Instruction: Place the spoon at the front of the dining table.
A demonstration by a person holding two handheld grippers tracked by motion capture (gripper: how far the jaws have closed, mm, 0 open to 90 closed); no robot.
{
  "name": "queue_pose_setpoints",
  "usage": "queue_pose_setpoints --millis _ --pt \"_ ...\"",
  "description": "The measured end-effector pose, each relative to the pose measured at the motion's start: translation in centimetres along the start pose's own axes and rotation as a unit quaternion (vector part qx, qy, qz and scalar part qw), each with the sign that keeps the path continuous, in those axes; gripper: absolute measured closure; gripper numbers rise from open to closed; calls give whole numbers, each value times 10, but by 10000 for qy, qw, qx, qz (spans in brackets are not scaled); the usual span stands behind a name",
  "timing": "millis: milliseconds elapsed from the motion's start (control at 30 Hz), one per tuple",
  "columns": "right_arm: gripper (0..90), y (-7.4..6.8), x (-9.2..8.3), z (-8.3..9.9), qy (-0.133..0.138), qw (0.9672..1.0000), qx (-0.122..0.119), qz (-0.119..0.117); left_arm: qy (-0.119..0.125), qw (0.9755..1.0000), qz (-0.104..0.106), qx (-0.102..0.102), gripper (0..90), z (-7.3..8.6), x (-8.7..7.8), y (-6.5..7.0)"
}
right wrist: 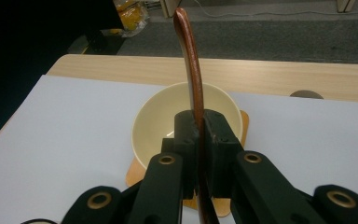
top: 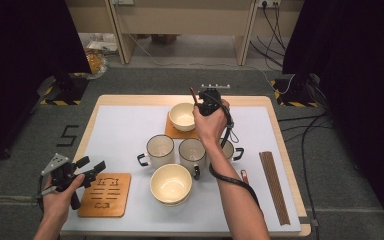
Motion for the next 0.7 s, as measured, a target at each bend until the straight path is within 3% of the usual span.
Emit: queue_pose_setpoints --millis 700 --pt "845 4 23 -10 -75 9999 116 4 -3 10000 -4 -16 194 1 1 -1"
Point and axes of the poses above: each handheld gripper's, and its own axes: x roughly forward along the jaws, z roughly out of its underside, y roughly to its right, the point moved 9 cm from there along x, roughly forward along the jaws, and after that the axes turned 1 degree about -x, right-handed, at the moved point
